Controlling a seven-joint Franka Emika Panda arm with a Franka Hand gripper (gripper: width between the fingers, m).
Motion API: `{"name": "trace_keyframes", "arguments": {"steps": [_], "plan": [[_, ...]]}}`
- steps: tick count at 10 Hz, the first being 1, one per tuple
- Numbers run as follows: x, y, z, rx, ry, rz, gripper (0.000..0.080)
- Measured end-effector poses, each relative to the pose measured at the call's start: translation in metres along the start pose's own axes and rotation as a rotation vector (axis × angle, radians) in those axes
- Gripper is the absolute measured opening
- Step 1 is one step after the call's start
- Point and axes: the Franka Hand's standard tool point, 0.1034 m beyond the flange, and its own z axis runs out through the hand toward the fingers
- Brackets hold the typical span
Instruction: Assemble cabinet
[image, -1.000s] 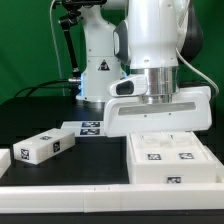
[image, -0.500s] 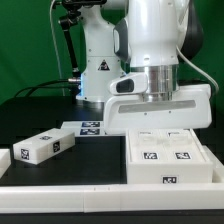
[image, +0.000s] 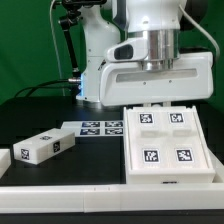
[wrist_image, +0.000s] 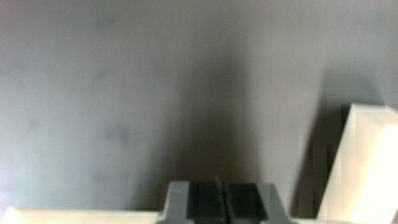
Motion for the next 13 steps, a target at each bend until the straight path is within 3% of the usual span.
{"name": "trace_keyframes", "arguments": {"steps": [5,7,9,13], "plan": [[-0.004,0.001,0.004,0.000,-0.009,-0.017,0.0002],[0.008,0.002,-0.019,0.001,-0.030,-0.023,0.0002],[0.015,0.001,-0.029,0.002,-0.076,-0.017,0.0002],[0.012,0.001,-0.028,0.002,-0.099,-0.026,0.0002]]}}
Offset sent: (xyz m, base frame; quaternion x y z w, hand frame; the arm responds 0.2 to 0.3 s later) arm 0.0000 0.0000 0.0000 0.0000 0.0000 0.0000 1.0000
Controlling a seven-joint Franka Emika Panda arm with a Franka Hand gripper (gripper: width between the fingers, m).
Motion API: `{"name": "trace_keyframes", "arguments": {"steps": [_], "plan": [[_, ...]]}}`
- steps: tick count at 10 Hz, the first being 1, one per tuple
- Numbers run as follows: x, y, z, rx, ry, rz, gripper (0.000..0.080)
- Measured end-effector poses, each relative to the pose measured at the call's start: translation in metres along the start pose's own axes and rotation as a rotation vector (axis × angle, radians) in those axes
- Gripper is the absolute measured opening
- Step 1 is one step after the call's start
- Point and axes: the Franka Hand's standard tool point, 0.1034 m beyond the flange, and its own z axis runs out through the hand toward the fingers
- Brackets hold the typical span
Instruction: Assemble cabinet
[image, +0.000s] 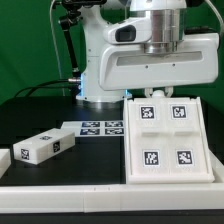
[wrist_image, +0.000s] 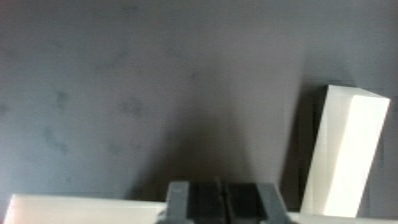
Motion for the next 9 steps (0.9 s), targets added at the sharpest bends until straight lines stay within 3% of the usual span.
{"name": "trace_keyframes", "arguments": {"steps": [5,9], "plan": [[0.011,0.000,-0.028,-0.001,0.022,-0.017,0.0002],[0.021,-0.008,-0.024,-0.001,0.067,-0.025,0.0002]]}}
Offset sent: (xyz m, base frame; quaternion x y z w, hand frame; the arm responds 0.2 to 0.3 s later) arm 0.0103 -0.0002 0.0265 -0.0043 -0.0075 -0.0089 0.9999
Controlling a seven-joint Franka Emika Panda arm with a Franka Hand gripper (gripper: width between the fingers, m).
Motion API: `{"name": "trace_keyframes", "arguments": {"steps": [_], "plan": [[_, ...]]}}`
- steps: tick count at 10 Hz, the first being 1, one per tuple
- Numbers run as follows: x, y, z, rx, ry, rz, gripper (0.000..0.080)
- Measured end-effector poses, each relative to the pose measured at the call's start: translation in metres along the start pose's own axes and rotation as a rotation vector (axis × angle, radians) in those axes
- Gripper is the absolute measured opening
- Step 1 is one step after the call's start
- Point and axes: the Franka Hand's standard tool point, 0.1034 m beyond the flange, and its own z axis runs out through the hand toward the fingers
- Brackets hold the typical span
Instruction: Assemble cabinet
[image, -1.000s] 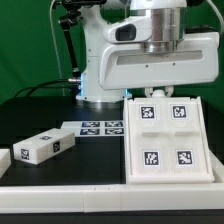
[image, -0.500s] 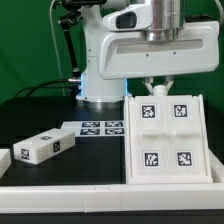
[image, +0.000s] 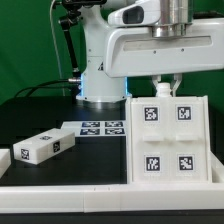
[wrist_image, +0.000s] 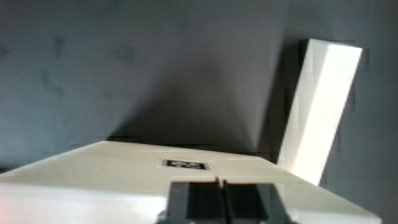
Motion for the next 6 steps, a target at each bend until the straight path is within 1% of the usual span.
{"name": "trace_keyframes", "arguments": {"steps": [3,6], "plan": [[0.001,0.000,0.000,0.000,0.001,-0.004,0.0002],[0.019,0.004,-0.015,-0.001,0.023,-0.022,0.0002]]}}
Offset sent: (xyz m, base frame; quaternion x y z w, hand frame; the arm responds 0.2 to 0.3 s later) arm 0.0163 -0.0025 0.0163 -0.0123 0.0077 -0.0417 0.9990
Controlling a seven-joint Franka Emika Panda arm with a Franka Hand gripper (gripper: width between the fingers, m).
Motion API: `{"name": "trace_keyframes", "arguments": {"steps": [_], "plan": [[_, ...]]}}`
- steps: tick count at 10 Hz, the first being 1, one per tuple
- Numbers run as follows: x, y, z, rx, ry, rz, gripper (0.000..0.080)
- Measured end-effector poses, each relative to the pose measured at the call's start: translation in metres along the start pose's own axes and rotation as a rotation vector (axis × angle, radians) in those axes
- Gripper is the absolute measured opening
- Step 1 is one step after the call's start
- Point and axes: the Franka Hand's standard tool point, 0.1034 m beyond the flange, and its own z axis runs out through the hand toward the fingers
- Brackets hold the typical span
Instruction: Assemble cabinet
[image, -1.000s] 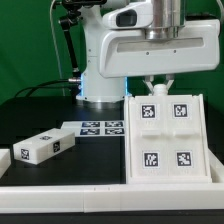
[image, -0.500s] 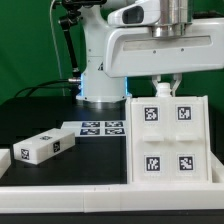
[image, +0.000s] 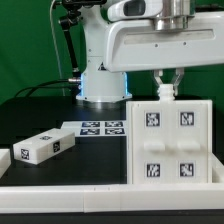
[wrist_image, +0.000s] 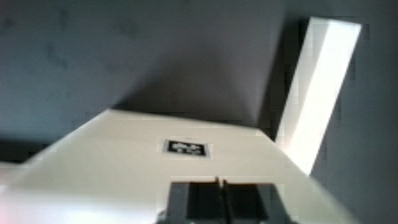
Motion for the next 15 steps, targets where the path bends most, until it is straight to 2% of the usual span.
{"name": "trace_keyframes", "arguments": {"steps": [2,5,7,8,9,10,11,12,13,14,15], "plan": [[0.007,0.002,-0.005,0.000,0.001,0.002,0.0002],[0.006,0.002,-0.004,0.000,0.001,0.001,0.0002],[0.005,0.002,-0.003,0.000,-0.001,0.002,0.0259],[-0.006,0.007,0.003,-0.001,-0.020,0.029,0.0399],[-0.016,0.014,0.006,-0.008,-0.038,0.061,0.0399],[-0.026,0.024,0.011,-0.014,-0.053,0.079,0.0613],[-0.035,0.038,0.017,-0.020,-0.054,0.065,0.0613],[-0.046,0.054,0.023,-0.027,-0.054,0.047,0.0751],[-0.054,0.069,0.028,-0.034,-0.048,0.007,0.0751],[-0.059,0.079,0.031,-0.036,-0.050,0.000,0.0791],[-0.057,0.074,0.030,-0.035,-0.047,0.000,0.0797]]}}
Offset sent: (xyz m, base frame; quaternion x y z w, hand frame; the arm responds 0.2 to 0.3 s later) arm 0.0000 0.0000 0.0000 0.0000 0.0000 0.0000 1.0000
